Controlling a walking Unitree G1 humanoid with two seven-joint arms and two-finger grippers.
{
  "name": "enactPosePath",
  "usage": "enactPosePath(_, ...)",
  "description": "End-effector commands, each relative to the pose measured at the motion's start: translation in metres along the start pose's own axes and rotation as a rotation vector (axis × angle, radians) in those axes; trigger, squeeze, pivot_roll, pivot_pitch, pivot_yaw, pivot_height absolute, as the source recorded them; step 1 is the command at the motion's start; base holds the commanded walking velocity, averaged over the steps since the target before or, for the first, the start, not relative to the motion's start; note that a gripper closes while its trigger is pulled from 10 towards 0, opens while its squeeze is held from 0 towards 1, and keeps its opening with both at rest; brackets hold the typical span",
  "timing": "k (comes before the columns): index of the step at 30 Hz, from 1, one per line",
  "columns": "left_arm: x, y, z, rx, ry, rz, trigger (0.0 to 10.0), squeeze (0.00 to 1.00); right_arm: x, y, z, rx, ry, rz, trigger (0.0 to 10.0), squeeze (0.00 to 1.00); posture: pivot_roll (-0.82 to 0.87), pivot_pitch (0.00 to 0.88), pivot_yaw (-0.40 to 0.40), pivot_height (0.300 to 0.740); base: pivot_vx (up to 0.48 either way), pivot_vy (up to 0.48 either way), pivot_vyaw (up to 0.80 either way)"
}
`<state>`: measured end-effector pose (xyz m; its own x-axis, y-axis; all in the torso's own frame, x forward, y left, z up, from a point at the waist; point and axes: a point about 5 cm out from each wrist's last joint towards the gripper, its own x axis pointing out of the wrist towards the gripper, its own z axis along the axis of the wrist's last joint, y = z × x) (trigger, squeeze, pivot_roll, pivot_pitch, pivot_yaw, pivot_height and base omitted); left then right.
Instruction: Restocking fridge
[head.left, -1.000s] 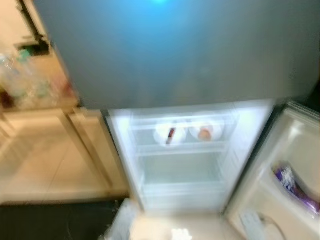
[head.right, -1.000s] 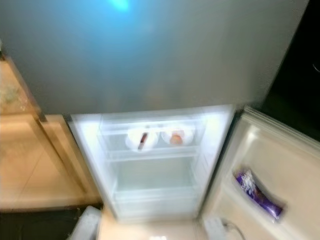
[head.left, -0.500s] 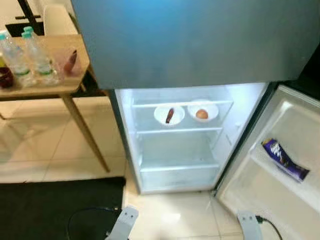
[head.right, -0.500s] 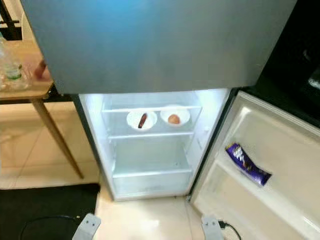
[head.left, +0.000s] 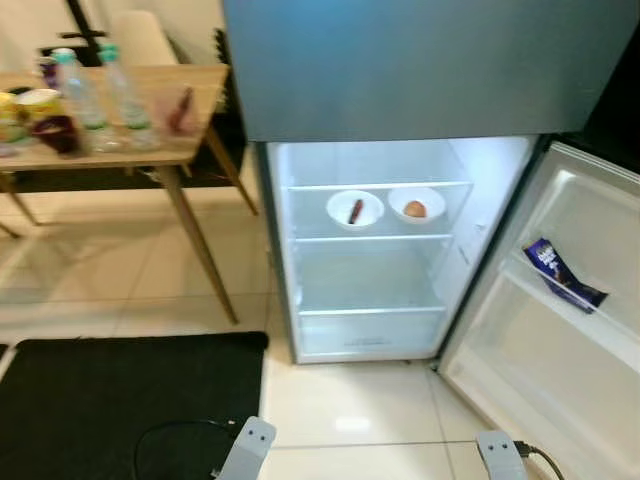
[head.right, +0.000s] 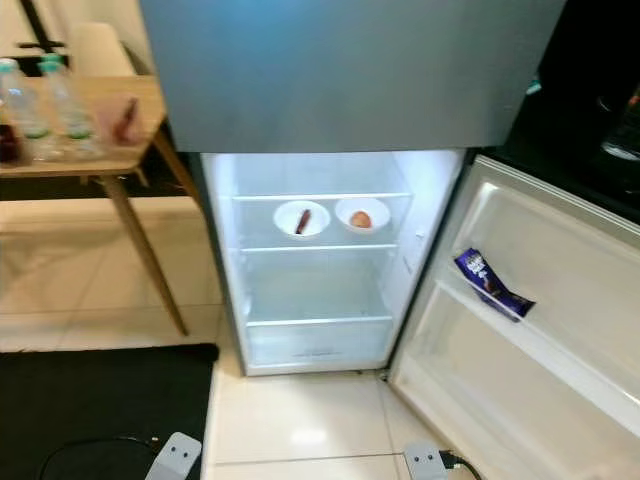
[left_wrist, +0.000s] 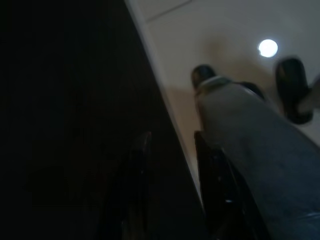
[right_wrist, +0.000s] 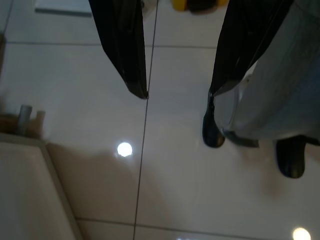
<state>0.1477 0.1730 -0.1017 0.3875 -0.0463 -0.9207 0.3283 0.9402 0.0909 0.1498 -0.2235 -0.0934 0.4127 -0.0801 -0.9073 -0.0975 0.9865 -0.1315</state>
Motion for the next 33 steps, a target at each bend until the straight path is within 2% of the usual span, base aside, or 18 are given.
enactPosePath(1, 0.0, -0.001, -0.0012, 0.007, 0.007, -0.004, 10.0, 0.0, -0.0006, -0.0016, -0.0051, 0.02, 0.013, -0.005, 10.0, 0.0, -0.09, 0.0, 0.005, 0.74, -0.326, 0.0, 0.0)
enactPosePath(8, 0.0002, -0.0013, 0.0001, 0.005, 0.003, -0.005, 10.0, 0.0, -0.0005, -0.0018, -0.0037, 0.023, 0.009, -0.004, 10.0, 0.0, -0.1, 0.0, 0.006, 0.74, -0.316, 0.0, 0.0)
enactPosePath(13, 0.0, 0.0, 0.0028, -0.03, -0.022, -0.019, 10.0, 0.0, -0.0003, -0.0016, -0.0025, 0.023, 0.007, -0.004, 10.0, 0.0, -0.1, 0.0, 0.006, 0.74, 0.0, 0.0, 0.0)
enactPosePath(25, -0.0003, 0.001, 0.0007, -0.05, -0.018, -0.02, 10.0, 0.0, -0.0007, -0.0013, -0.0062, 0.02, 0.018, 0.0, 10.0, 0.0, -0.1, 0.0, 0.002, 0.74, 0.0, 0.0, 0.0)
enactPosePath(33, -0.0006, 0.0013, -0.0024, -0.063, -0.013, -0.018, 10.0, 0.0, -0.0006, 0.0, -0.0073, 0.02, 0.022, 0.006, 10.0, 0.0, -0.09, 0.0, 0.003, 0.74, 0.0, 0.0, -0.77)
